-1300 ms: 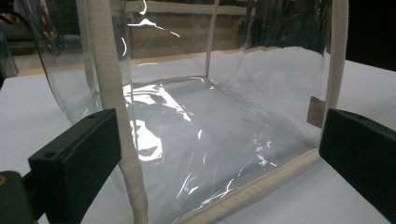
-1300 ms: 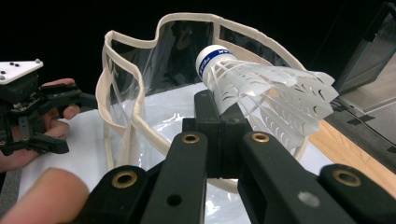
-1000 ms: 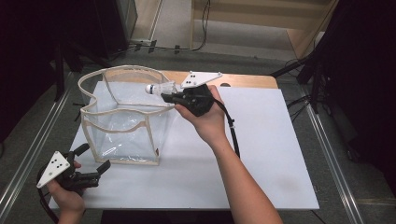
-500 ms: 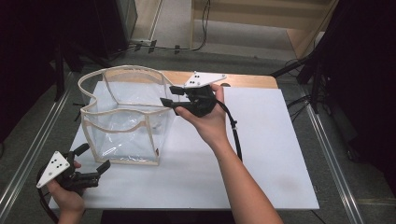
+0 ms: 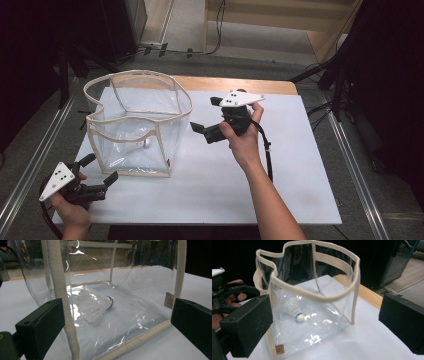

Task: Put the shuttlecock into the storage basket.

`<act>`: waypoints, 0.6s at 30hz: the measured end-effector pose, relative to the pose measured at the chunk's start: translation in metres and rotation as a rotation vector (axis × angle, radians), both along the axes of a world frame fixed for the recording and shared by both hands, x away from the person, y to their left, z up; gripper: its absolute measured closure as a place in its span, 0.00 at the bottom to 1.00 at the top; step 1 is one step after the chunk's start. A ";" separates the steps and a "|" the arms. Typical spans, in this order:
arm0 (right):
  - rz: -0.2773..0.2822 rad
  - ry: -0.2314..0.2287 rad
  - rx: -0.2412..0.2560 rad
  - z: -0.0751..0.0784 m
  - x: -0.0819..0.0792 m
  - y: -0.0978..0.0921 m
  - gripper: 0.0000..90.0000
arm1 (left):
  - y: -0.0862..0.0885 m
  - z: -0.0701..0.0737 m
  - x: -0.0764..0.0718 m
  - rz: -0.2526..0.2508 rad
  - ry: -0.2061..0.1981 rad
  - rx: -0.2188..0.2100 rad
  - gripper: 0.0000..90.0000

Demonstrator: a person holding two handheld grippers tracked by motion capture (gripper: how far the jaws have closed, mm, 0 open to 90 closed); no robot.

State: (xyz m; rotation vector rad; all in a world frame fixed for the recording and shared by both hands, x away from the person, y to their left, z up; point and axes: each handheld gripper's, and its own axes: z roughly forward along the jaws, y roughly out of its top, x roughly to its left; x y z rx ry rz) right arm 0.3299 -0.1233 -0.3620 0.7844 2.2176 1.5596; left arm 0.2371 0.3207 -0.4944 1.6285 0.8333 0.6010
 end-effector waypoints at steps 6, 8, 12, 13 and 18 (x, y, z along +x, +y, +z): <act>-0.042 0.008 -0.003 -0.017 -0.009 -0.018 0.00 | 0.000 0.000 0.000 0.000 0.000 0.002 0.00; -0.055 0.010 0.003 -0.022 -0.012 -0.024 0.00 | 0.000 0.000 0.000 0.000 0.000 0.002 0.00; -0.067 0.013 0.005 -0.030 -0.017 -0.032 0.00 | -0.001 0.000 0.000 0.000 0.000 0.002 0.00; -0.070 0.010 0.003 -0.031 -0.018 -0.033 0.00 | -0.001 0.000 0.000 0.000 0.000 0.002 0.00; -0.087 0.017 0.002 -0.040 -0.023 -0.041 0.00 | 0.000 0.000 0.000 0.001 0.000 0.003 0.00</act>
